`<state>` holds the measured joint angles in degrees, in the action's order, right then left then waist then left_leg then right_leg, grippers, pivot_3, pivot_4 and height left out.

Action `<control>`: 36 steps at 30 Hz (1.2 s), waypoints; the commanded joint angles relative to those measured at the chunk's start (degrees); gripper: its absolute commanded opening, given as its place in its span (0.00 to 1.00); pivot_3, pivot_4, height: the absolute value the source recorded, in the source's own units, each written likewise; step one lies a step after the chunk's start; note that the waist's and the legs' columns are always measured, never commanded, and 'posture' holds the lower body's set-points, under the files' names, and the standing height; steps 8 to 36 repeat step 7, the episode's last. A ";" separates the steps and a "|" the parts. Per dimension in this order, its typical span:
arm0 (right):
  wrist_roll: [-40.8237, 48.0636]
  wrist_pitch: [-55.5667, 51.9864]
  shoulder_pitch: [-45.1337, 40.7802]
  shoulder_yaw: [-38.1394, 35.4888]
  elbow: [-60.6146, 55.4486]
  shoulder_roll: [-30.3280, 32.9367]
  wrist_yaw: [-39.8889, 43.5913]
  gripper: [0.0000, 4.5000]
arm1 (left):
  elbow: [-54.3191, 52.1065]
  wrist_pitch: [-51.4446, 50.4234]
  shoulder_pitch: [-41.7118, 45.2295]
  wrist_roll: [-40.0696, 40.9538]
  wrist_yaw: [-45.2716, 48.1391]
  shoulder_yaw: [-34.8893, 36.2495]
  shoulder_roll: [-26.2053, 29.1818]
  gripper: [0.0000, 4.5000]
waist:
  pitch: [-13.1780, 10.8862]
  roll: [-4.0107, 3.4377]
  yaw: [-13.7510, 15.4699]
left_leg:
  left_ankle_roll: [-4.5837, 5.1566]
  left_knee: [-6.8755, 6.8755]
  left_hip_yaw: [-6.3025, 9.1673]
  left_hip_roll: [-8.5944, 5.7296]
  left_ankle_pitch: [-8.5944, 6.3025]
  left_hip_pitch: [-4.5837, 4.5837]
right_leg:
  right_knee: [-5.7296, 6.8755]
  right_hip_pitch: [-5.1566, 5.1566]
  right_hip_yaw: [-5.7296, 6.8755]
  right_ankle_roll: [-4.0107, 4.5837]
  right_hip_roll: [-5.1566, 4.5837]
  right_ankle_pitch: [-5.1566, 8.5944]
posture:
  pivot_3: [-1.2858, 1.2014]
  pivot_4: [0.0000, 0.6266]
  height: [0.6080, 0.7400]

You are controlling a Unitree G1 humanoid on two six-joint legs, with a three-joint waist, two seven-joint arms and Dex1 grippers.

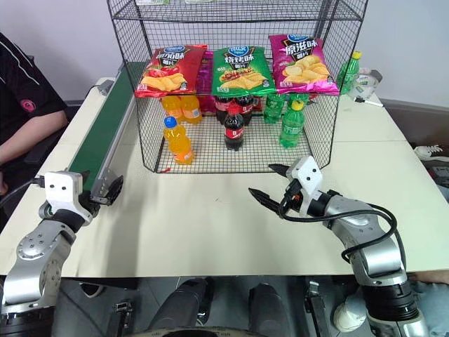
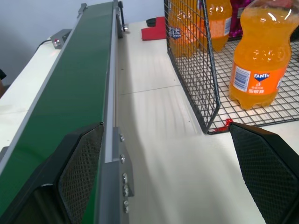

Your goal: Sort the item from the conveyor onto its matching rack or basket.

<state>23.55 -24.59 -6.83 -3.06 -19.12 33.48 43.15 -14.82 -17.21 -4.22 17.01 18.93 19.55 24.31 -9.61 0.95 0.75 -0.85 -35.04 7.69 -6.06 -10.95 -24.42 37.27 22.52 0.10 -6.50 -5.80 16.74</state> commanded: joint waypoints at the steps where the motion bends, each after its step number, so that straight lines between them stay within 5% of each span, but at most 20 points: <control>1: -0.14 1.82 -0.96 0.02 0.04 -0.80 -0.07 1.00 | -2.09 0.22 -0.26 1.03 0.18 1.08 -0.04 0.99 | 0.00 0.00 -0.06 | 0.00 0.01 0.00 0.01 0.00 0.00 | 0.01 0.00 0.00 0.00 0.01 0.00 | 0.52 0.24 1.00; 36: -0.97 2.62 -0.73 0.42 0.41 -1.56 -0.68 1.00 | -3.39 -0.55 -1.22 0.50 4.16 -2.44 1.90 0.99 | -0.01 -0.02 -0.03 | -0.01 0.01 -0.02 0.01 0.00 0.00 | 0.00 0.01 0.00 0.02 0.00 0.00 | 0.52 0.24 1.00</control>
